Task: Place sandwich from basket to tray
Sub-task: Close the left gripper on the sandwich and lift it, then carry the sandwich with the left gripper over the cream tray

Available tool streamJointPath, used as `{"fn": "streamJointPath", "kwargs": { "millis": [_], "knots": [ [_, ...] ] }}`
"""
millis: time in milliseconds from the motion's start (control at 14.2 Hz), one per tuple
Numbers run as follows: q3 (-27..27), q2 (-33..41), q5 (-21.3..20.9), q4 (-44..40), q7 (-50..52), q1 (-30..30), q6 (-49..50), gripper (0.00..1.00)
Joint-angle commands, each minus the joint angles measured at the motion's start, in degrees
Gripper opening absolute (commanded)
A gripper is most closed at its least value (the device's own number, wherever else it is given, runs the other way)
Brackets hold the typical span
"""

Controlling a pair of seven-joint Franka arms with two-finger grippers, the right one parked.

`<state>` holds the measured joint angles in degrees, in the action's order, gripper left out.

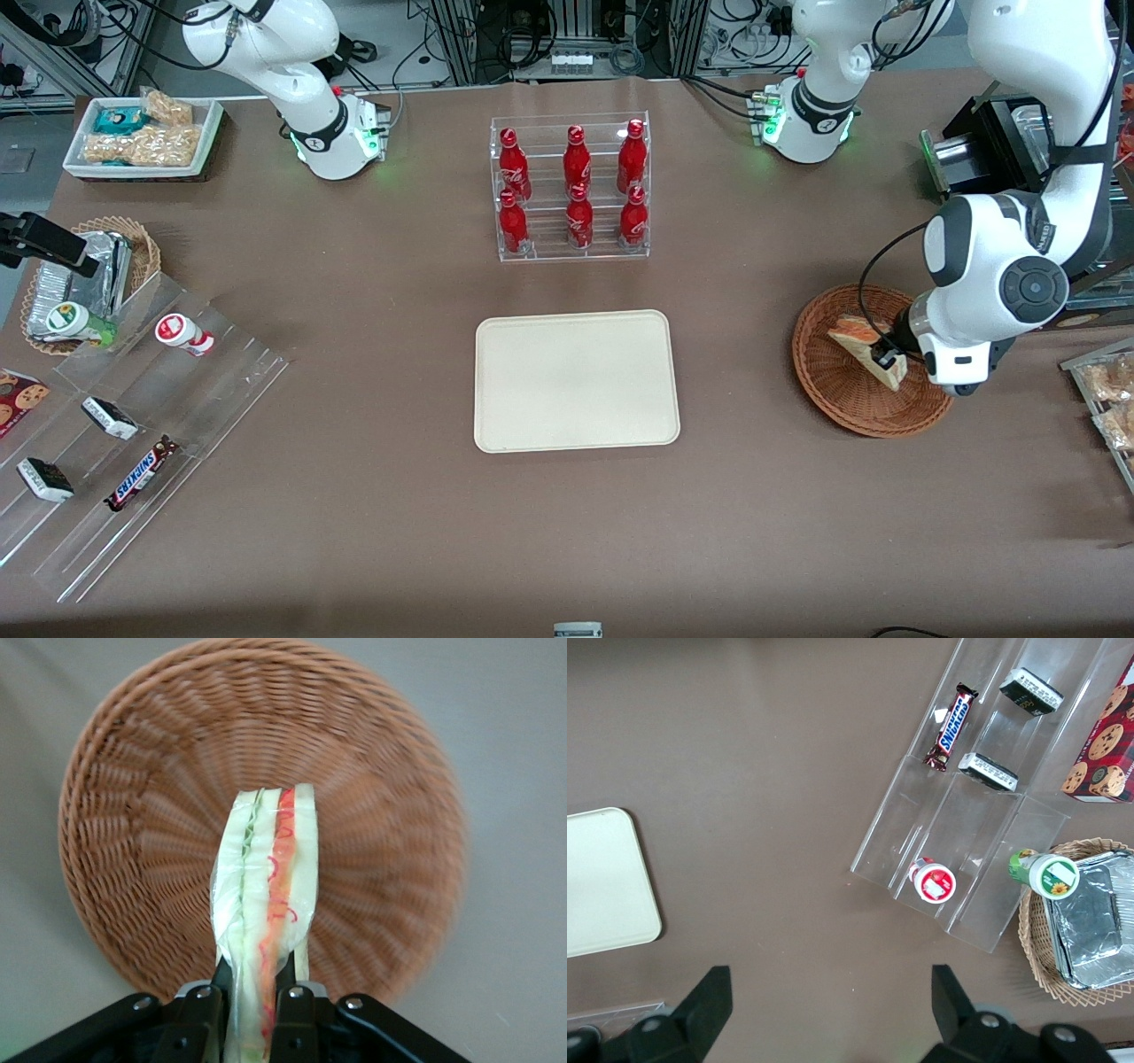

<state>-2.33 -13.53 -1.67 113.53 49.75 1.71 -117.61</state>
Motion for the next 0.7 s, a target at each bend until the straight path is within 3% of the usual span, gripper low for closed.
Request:
{"fn": "streamJointPath", "kwargs": {
  "millis": [0, 211, 491, 632],
  "knots": [
    [-4.33, -0.71, 4.28, -5.32, 1.49, 1.02, 2.74, 0.06],
    [-10.23, -4.91, 4.92, -11.03, 1.67, 4.60, 2.39, 0.07],
    [-10.06, -15.10, 4.22, -21.83, 1.23, 15.76, -0.77, 0.10],
    [-10.24, -20.11, -1.47, -26.50, 1.49, 20.33, -1.92, 0.11]
  ]
}}
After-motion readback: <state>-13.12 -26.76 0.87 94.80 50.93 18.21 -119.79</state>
